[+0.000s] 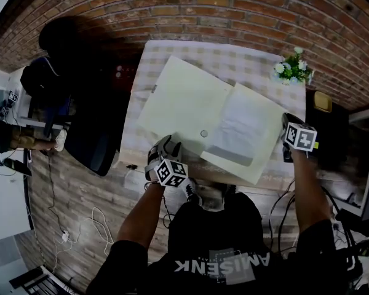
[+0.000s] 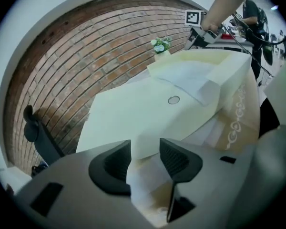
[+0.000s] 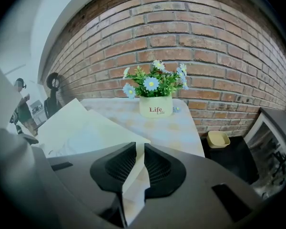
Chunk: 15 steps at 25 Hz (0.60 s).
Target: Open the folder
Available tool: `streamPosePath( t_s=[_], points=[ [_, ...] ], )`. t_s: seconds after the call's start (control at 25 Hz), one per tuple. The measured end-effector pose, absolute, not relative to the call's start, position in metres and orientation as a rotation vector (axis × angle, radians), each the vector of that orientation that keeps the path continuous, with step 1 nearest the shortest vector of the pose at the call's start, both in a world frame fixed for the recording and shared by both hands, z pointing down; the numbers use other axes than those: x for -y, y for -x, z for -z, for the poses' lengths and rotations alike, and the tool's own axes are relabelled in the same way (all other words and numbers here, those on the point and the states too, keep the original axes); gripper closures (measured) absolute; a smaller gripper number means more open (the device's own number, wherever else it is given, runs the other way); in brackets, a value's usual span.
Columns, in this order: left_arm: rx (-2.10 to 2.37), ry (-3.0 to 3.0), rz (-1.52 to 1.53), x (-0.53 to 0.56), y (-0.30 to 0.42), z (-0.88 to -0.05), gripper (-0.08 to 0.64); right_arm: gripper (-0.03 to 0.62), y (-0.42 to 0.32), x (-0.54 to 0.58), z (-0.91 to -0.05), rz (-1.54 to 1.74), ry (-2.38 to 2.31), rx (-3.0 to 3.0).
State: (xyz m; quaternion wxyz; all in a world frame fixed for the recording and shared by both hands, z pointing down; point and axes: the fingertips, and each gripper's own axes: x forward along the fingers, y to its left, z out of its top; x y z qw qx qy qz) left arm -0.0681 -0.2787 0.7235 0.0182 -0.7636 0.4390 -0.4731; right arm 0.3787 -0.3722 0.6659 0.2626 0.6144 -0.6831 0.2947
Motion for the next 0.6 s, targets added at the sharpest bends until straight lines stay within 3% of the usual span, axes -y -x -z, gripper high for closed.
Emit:
streamPosePath(
  t_s=[0.32,0.6],
  points=[
    [-1.41,2.96,1.406,0.2823,0.072,-0.7274,0.371,0.508,-0.3794,0.3727,-0.6666,-0.816,-1.684,1.849],
    [-1.443,2.995,1.311,0.2831,0.0722,-0.727,0.368,0.508,-0.3812,0.3722,-0.6677,-0.824,-1.719,1.841]
  ],
)
